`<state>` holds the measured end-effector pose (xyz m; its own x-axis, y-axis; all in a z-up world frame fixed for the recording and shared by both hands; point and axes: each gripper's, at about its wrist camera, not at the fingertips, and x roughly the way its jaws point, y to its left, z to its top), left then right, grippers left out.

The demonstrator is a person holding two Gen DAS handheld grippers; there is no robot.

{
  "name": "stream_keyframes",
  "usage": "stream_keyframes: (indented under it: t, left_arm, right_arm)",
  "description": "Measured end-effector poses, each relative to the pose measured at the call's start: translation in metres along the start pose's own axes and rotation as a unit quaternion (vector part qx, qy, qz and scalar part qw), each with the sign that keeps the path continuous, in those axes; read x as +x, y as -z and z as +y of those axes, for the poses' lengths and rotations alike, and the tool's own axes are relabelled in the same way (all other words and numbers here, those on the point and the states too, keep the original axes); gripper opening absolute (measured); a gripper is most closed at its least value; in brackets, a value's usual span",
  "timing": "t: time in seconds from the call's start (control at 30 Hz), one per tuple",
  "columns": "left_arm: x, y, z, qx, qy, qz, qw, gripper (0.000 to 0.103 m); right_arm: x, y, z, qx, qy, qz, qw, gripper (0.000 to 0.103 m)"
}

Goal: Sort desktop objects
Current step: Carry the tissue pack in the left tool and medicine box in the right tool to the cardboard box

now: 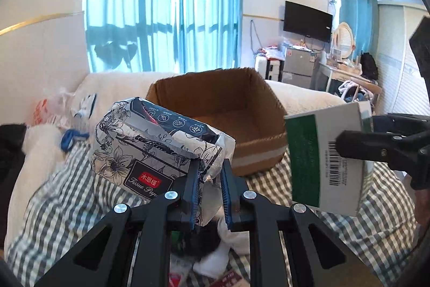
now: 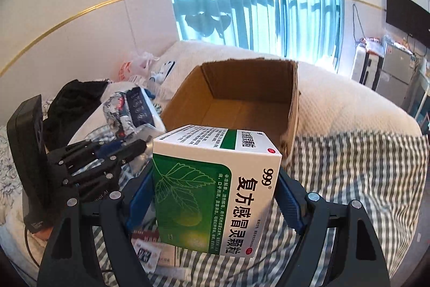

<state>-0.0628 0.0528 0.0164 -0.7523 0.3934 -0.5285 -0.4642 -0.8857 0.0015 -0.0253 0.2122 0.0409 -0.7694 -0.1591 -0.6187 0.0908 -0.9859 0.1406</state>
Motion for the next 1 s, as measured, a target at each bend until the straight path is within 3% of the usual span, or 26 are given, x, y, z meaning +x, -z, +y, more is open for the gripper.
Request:
stream_keyframes:
  t: [0.33,0.57,0.67,0.83,1.0]
  left_arm:
    - [0.043,-0.05,0.022,-0.001,0.012,-0.005,0.9999,0.015]
    - [0.085,-0.08,0.03,0.005,0.029,-0.017,0.9994,0.015]
    - [0.103,-0.076,0.04,-0.011,0.039,-0.027,0.9988,0.015]
    - [0.128,-0.053,0.045,-0.002,0.034,-0.021,0.9992,0.015]
    - [0.146,-0.042,0.052,-0.026,0.077,0.013,0.9966,0.015]
  right_arm:
    - [0.029,-0.053,-0.019,0.004,0.021,-0.031,0.999,0.08]
    - [0.061,-0.1,-0.033,0.042,0.024,-0.076,0.996,0.08]
    - [0.074,-0.097,-0.043,0.068,0.033,-0.093,0.993,0.08]
    - [0.117,-0.082,-0.054,0.092,0.011,-0.051,0.994,0.08]
    - [0.135,-0.08,-0.041,0.069,0.04,-0.037,0.996,0.08]
